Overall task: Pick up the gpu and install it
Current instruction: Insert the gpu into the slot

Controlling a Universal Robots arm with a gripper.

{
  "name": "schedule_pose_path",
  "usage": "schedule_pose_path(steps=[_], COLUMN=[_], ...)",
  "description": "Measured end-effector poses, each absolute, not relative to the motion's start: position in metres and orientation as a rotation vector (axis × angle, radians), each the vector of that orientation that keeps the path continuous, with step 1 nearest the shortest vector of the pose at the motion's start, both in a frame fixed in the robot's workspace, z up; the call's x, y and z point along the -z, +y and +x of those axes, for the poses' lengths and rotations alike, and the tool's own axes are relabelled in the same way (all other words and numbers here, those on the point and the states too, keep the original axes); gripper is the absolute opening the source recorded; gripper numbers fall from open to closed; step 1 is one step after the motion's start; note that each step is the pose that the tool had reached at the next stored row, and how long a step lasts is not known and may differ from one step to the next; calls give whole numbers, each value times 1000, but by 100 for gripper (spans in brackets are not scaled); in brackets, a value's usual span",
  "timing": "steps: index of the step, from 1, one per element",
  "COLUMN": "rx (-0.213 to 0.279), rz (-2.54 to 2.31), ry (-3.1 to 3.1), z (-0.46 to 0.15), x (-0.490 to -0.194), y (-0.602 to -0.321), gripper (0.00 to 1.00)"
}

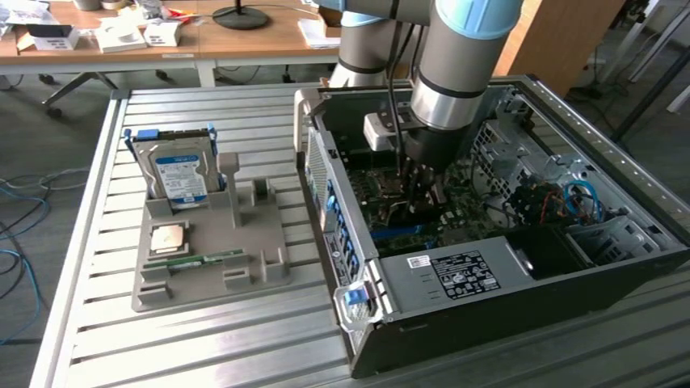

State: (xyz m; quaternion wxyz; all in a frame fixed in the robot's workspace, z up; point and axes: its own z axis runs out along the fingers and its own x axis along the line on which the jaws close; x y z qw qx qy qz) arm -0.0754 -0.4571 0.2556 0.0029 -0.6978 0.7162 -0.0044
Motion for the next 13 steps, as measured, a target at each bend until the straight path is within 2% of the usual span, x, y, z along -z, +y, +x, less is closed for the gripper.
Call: schedule_pose_path(steps=[13], rx=[14], rz=[-2188], ry=[2246], z=[-75], x=[-254], y=[-457], gripper=[26])
